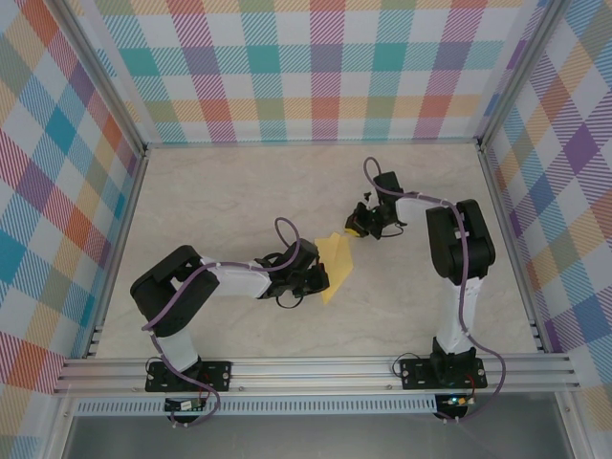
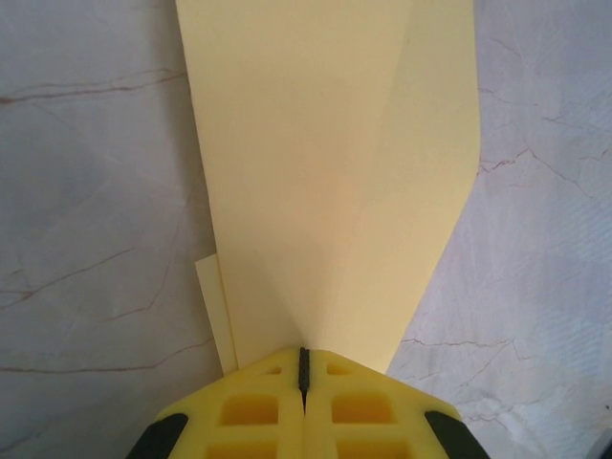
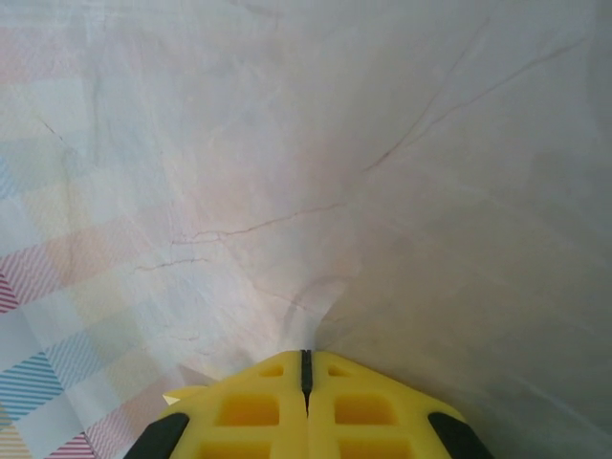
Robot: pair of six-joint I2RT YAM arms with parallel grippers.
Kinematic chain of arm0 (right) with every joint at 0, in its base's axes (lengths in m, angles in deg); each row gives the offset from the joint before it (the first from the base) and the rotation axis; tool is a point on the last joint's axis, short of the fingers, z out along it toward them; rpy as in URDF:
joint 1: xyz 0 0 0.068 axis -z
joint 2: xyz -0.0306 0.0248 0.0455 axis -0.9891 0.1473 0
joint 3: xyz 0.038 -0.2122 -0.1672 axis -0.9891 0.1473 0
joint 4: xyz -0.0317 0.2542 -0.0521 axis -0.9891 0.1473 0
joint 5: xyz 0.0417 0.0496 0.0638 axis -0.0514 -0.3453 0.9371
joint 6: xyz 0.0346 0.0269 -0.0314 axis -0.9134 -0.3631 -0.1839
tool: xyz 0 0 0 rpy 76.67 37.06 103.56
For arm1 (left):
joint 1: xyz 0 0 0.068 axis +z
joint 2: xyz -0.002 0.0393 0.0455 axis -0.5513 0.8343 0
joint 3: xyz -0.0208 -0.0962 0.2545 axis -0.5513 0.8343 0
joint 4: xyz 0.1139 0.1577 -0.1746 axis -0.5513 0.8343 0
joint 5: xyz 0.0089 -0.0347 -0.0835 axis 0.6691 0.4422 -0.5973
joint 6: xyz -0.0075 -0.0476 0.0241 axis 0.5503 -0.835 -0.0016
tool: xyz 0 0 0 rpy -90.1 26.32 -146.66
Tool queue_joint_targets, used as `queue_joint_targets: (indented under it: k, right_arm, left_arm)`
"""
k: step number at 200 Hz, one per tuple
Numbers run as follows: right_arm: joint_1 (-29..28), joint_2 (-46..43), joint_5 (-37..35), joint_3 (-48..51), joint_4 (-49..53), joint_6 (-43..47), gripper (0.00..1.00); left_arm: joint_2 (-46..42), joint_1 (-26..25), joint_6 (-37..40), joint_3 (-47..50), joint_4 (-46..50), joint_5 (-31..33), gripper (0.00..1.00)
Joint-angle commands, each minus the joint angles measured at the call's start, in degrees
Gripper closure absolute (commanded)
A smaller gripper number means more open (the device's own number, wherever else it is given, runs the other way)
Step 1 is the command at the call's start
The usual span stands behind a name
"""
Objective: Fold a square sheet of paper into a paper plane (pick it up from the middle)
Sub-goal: Fourth fold the wing at the center of the table.
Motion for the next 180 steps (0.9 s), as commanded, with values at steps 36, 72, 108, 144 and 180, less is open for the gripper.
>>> queue_joint_targets:
  k: [36,72,108,144,180]
  right_arm:
    - [-1.01,-12.38,11.42,9.75,-10.05,-1.02,0.96]
    - [-6.38,-13.33,13.0,16.41,-13.52,-1.86,0.97]
    - [-7.59,-10.52,14.0,19.7,-16.38,-0.91,0.97]
    - [-8.06,-7.55,8.33,17.79,-11.27,2.81,0.98]
    - [-6.79,-4.72,2.77,15.96,-10.0,4.22,0.99]
  left_arm:
    - [0.8,-1.31,6.03,3.36,18.2,-0.53,0.97]
    - [2.29,-1.26,5.06,0.71,17.04,-1.01,0.97]
    - [3.61,-1.27,4.53,-0.75,16.53,-1.75,0.96]
    - [3.64,-1.27,4.34,-0.58,16.86,-1.99,0.96]
    - [3.27,-1.27,4.21,0.6,17.06,-1.72,0.96]
